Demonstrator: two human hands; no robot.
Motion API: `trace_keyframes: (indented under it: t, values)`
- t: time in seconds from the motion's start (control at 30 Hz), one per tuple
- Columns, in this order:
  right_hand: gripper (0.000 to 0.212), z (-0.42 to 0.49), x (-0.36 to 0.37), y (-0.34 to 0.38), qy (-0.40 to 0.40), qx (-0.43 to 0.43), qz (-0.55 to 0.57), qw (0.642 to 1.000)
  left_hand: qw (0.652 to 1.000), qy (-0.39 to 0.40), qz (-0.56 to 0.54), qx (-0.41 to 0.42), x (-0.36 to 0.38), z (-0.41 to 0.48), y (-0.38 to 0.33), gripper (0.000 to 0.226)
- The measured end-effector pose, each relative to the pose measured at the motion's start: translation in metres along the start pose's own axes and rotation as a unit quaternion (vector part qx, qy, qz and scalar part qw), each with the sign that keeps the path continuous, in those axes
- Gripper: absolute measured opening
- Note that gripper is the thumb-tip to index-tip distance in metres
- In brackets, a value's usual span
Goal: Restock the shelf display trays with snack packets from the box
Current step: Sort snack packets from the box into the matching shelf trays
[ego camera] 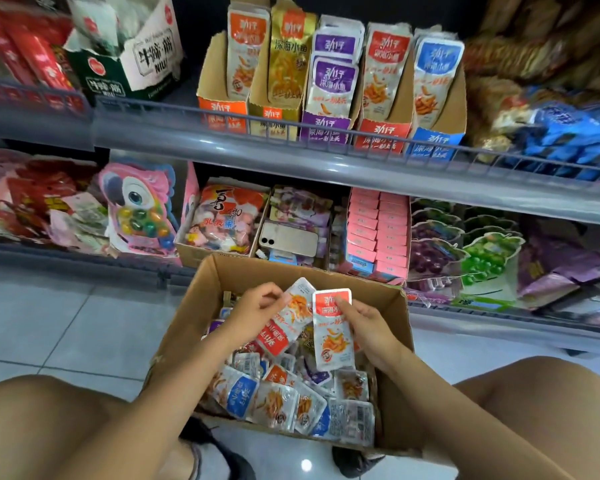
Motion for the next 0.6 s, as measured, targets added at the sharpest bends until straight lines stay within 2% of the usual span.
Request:
trace_keyframes:
  t: [0.1, 0.2, 0.33, 0.43, 0.53, 0.6]
  values:
    - [0.038, -0.010, 0.008, 0.015, 0.009, -0.012, 0.000, 1.000, 0.998, -0.040, -0.051, -0.006, -0.007, -0.014, -0.013, 0.015]
    - [0.035, -0.019, 0.018, 0.031, 0.016, -0.034, -0.045, 0.998, 0.994, -0.060, -0.085, -0.024, -0.012, -0.026, -0.026, 0.013]
    - [0.029, -0.031, 0.028, 0.052, 0.017, -0.060, -0.049, 0.997, 0.981, 0.001, -0.147, -0.125, -0.005, -0.041, -0.031, 0.024]
    - [0.030, -0.030, 0.023, 0.059, -0.049, -0.059, 0.010, 0.997, 0.962, 0.047, -0.227, -0.147, 0.004, -0.045, -0.035, 0.039]
    - [0.031, -0.029, 0.016, 0.062, -0.119, -0.045, 0.076, 0.989, 0.931, 0.040, -0.341, -0.124, 0.006, -0.050, -0.043, 0.032]
    - [0.030, -0.031, 0.019, 0.064, -0.128, -0.032, 0.106, 0.986, 0.911, 0.023, -0.399, -0.101, 0.006, -0.053, -0.047, 0.031]
Point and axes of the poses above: each hand's wrist, its own z-axis towards the middle knuckle, its own x-axis out of the palm, y = z × x, the point moved 9 cm from there along z, towards the middle knuckle, and after that the axes turned 1 degree about z, right-handed, at the moved point
